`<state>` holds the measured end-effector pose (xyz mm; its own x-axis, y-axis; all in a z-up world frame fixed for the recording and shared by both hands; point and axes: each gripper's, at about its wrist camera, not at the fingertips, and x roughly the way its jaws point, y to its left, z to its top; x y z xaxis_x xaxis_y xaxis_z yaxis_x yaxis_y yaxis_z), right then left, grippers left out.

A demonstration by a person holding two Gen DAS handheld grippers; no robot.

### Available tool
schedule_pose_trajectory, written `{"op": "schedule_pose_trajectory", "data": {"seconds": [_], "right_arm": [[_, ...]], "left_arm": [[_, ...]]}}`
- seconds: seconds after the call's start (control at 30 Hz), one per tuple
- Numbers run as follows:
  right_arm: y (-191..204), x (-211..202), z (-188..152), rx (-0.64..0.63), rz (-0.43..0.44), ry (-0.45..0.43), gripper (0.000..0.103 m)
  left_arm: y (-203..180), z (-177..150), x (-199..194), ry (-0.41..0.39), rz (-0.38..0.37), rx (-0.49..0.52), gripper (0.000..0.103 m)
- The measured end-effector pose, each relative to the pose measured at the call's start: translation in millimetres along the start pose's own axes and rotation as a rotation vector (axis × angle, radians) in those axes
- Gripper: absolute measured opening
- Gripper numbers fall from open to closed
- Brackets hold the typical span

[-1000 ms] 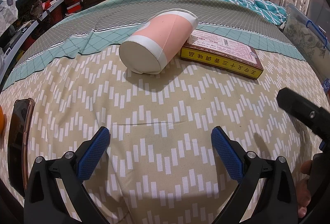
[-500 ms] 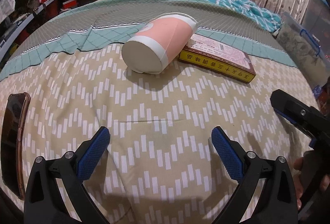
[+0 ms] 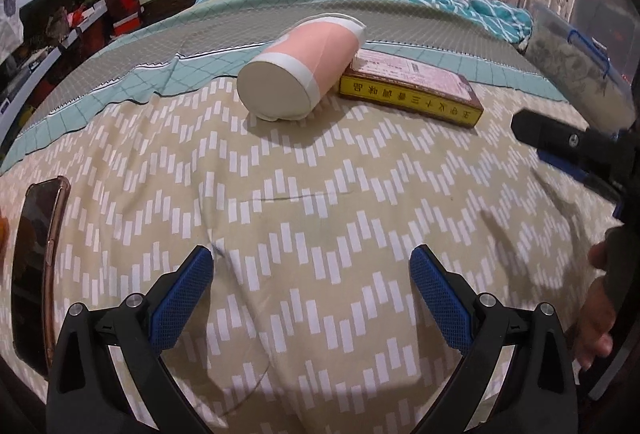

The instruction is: Collect trash

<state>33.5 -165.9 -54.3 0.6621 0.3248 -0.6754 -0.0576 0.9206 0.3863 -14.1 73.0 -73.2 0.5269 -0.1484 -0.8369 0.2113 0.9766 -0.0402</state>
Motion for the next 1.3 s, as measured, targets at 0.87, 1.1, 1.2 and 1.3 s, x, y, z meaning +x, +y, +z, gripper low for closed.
{"op": "schedule_pose_trajectory", "data": {"seconds": [0.87,1.1,1.2,1.3], "right_arm": [[19.7,14.1,12.7,-0.131,-0.038,0.07,0.1],[49.2,55.7,48.8,-0.522,-0.116,0.098,0.1],[51.5,82.0,50.7,-0.599,-0.131,0.169,0.1],[46.8,98.6,51.5,-0.598,-0.126,0.208,0.099]], "left_arm": [[64.2,21.9,1.8,0.018,0.073,-0.176,0.095],[67.3,23.0,2.3,0.018,0.073,-0.181,0.095],[68.9,24.2,2.2,0.019,0.073,-0.183,0.095],[70.3,24.2,1.4,0.021,0.079,-0.184,0.095]]}}
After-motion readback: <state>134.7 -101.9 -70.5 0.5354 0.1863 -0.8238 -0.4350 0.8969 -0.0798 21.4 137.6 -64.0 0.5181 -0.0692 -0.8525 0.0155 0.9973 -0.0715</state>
